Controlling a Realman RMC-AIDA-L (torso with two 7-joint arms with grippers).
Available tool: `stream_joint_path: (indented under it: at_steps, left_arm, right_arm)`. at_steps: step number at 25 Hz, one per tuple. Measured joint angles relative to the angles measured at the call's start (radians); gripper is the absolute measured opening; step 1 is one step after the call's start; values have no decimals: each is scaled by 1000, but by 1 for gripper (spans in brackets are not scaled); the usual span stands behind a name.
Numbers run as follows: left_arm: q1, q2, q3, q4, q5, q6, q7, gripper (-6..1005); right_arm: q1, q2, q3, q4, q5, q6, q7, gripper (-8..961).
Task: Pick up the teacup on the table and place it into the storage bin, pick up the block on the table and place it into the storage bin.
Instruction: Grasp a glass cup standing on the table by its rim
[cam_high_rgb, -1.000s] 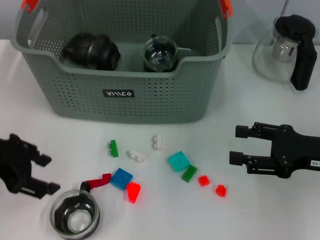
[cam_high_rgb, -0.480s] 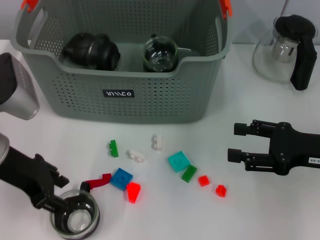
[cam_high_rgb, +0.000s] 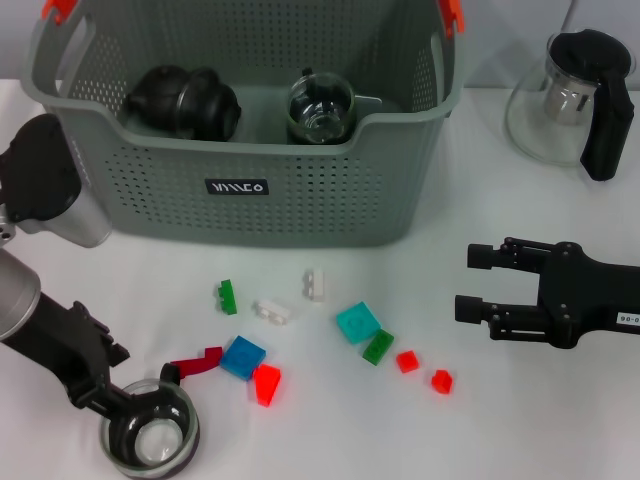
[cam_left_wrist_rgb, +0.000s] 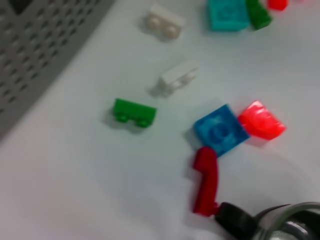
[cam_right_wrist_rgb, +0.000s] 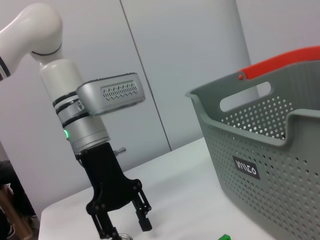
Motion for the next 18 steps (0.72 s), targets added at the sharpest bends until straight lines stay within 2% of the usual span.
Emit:
stream_joint_path:
  at_steps: [9,18]
  left_arm:
    - [-9,0,15,4,49,-89,-44,597]
    - [-12,0,22,5,52,-73,-48,571]
  right_arm:
    - [0,0,1,0,0,0,0,822]
    - [-2,0,-1,0,0,0,-3,822]
